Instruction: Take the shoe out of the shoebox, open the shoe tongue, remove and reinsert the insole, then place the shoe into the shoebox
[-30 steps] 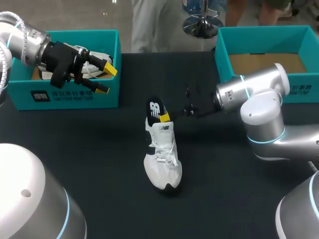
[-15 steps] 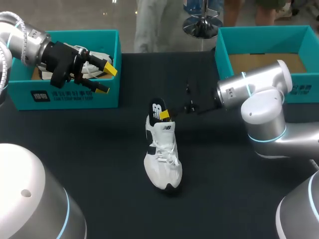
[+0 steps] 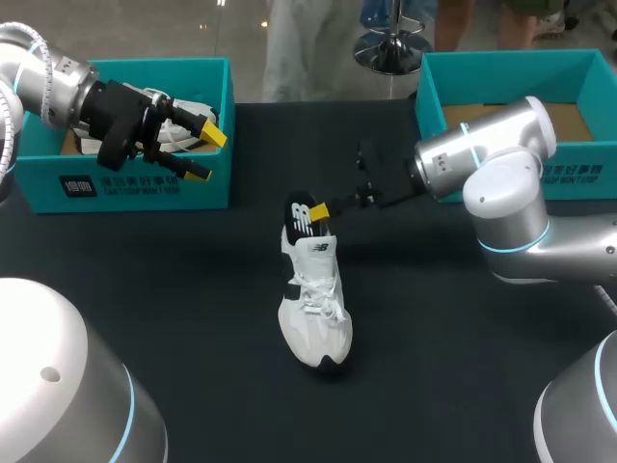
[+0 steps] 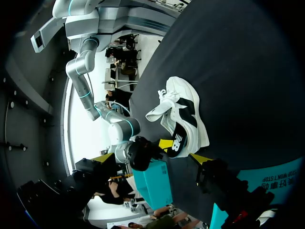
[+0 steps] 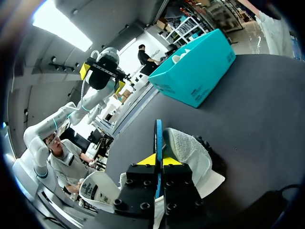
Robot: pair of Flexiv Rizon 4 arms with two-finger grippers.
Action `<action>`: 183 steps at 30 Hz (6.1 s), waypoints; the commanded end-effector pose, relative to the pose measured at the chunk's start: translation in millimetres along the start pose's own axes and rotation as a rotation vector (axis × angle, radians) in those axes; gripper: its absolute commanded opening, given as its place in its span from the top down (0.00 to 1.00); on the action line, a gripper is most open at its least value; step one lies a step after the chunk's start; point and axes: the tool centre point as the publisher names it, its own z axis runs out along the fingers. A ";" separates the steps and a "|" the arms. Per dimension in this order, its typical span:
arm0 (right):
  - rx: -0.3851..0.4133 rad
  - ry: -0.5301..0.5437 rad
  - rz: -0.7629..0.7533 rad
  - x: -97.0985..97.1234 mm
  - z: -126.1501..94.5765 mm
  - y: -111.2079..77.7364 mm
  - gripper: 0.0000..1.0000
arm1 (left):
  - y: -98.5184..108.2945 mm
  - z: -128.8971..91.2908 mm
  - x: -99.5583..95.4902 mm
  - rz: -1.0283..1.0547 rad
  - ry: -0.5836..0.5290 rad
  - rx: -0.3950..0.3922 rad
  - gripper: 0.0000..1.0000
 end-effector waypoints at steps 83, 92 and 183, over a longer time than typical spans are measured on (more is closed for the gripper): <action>0.059 -0.009 0.023 13.6 -5.5 1.6 0.38 | -0.1 -0.2 -0.1 0.001 0.002 0.001 0.00; 0.050 -0.061 0.048 20.9 -17.2 15.3 0.34 | -0.1 -0.2 -0.1 0.001 0.002 0.001 0.00; 0.279 -0.931 0.450 6.9 5.4 -5.5 1.00 | -0.1 -0.2 -0.1 0.001 0.002 0.001 0.00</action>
